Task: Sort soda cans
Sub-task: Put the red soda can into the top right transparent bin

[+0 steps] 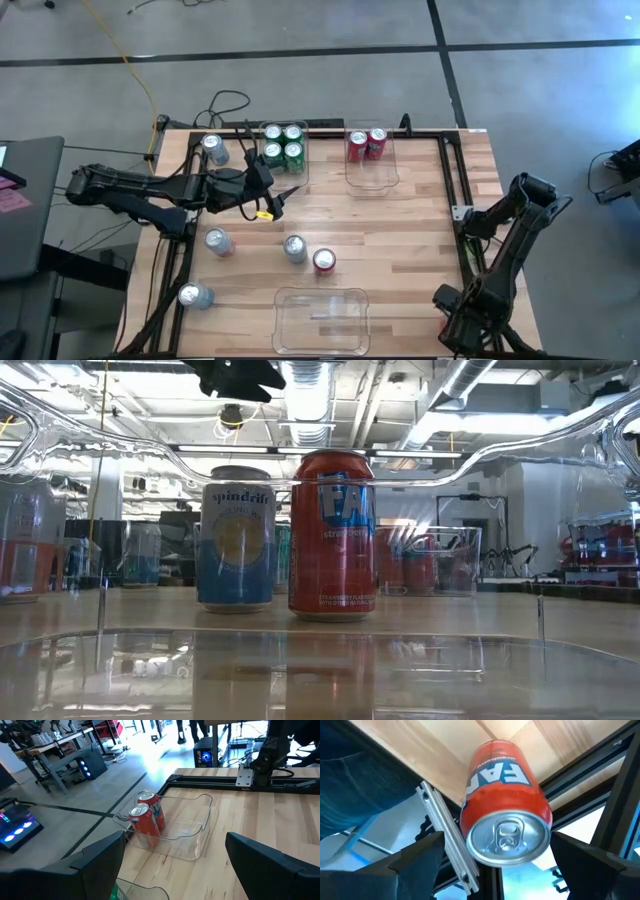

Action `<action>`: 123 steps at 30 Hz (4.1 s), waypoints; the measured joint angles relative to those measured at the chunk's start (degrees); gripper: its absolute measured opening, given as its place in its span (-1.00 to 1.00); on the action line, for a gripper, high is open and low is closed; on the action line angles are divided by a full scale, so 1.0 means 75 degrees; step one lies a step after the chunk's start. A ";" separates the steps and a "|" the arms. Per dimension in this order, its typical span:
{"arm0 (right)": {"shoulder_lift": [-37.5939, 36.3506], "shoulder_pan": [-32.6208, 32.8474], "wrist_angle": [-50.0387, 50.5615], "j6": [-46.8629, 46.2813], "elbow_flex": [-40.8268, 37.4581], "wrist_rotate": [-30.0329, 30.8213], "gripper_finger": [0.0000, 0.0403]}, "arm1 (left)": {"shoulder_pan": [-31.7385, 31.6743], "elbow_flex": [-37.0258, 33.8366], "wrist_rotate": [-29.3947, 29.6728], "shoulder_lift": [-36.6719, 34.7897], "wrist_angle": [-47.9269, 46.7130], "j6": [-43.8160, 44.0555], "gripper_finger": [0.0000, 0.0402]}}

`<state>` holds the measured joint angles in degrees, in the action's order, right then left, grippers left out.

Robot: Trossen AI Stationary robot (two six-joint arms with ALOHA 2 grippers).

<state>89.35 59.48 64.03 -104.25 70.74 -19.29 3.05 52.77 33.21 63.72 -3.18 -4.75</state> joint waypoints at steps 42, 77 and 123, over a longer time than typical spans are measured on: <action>0.0946 -0.2049 0.1365 0.4104 0.0006 0.1230 0.44 | 0.0000 0.0000 0.0006 0.0000 0.0067 -0.0006 0.69; 0.0297 -0.7161 -0.0604 0.9512 -0.0015 0.3967 0.97 | 0.0000 0.0000 0.0009 0.0000 0.0015 -0.0225 0.69; -0.0266 -0.6148 -0.0512 0.7683 -0.0723 0.3698 0.83 | 0.0000 0.0000 0.0009 0.0003 -0.0173 -0.0012 0.69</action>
<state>87.35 13.38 60.19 -46.63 65.32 8.44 3.05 52.77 33.28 63.75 -4.48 -4.84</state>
